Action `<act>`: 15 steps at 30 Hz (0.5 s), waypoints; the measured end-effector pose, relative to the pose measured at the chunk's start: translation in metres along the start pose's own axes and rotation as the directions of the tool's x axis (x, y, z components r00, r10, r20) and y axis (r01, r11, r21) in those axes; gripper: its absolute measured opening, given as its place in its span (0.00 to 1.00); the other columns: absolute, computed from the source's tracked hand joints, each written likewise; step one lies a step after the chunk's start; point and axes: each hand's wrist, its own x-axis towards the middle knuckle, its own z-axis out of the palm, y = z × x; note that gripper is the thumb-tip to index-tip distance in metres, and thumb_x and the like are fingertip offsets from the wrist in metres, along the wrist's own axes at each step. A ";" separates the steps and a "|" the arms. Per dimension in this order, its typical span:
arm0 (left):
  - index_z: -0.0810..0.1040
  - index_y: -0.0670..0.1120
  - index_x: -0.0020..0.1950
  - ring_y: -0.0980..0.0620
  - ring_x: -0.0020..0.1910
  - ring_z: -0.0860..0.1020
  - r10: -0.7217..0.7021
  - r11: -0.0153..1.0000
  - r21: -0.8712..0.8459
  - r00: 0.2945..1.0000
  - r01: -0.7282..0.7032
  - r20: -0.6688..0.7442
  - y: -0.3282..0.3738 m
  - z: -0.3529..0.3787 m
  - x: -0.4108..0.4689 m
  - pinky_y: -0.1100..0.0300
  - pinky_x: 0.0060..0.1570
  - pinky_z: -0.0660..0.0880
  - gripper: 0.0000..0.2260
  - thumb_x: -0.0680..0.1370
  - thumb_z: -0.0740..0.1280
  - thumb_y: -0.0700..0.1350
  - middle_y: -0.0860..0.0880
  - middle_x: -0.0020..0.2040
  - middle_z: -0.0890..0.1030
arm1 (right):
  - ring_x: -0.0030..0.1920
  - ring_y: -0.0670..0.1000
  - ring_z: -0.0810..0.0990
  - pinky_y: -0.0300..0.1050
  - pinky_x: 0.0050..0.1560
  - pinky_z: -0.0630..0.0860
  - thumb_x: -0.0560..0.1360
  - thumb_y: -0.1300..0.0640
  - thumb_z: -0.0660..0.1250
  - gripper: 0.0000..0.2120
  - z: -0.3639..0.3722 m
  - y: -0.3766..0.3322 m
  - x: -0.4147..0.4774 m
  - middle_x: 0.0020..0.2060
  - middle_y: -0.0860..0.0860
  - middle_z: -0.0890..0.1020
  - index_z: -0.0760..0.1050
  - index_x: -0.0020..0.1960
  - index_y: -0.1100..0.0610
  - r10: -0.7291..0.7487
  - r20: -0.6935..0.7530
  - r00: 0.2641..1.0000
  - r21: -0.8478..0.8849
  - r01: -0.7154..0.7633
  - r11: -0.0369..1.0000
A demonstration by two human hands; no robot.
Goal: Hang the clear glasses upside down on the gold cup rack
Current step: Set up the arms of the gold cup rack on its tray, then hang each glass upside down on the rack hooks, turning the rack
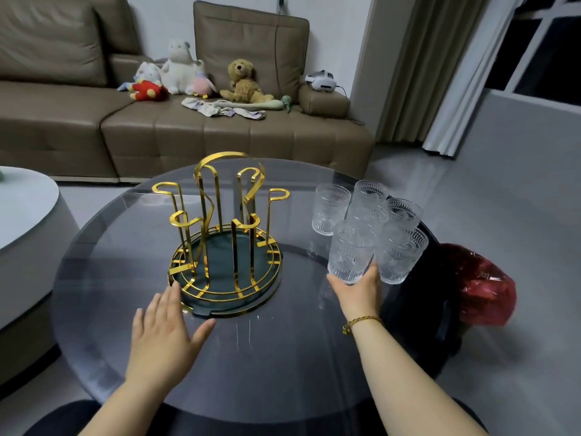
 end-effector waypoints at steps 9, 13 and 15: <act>0.43 0.43 0.73 0.49 0.73 0.55 -0.008 0.998 0.059 1.000 0.007 0.012 -0.001 0.004 0.004 0.51 0.71 0.51 0.38 0.74 0.58 0.62 0.45 0.75 0.56 | 0.60 0.64 0.71 0.56 0.57 0.71 0.62 0.50 0.73 0.39 0.018 -0.002 0.020 0.62 0.62 0.73 0.57 0.66 0.60 0.099 -0.099 0.990 -0.055 -0.105 0.993; 0.41 0.44 0.73 0.49 0.73 0.54 -0.015 0.997 0.079 1.000 0.014 0.012 -0.001 0.005 0.004 0.52 0.71 0.50 0.38 0.74 0.57 0.62 0.46 0.75 0.54 | 0.59 0.63 0.72 0.51 0.56 0.71 0.61 0.51 0.74 0.38 0.017 0.000 0.019 0.61 0.61 0.74 0.59 0.64 0.59 0.070 -0.106 0.992 -0.032 -0.073 0.997; 0.41 0.44 0.73 0.50 0.73 0.53 -0.016 0.997 0.080 1.000 0.015 0.011 -0.001 0.005 0.004 0.52 0.72 0.49 0.38 0.74 0.56 0.63 0.46 0.76 0.53 | 0.61 0.60 0.71 0.47 0.57 0.69 0.61 0.54 0.74 0.38 0.016 0.000 0.016 0.64 0.58 0.71 0.58 0.65 0.57 0.039 -0.062 0.997 0.036 -0.036 0.999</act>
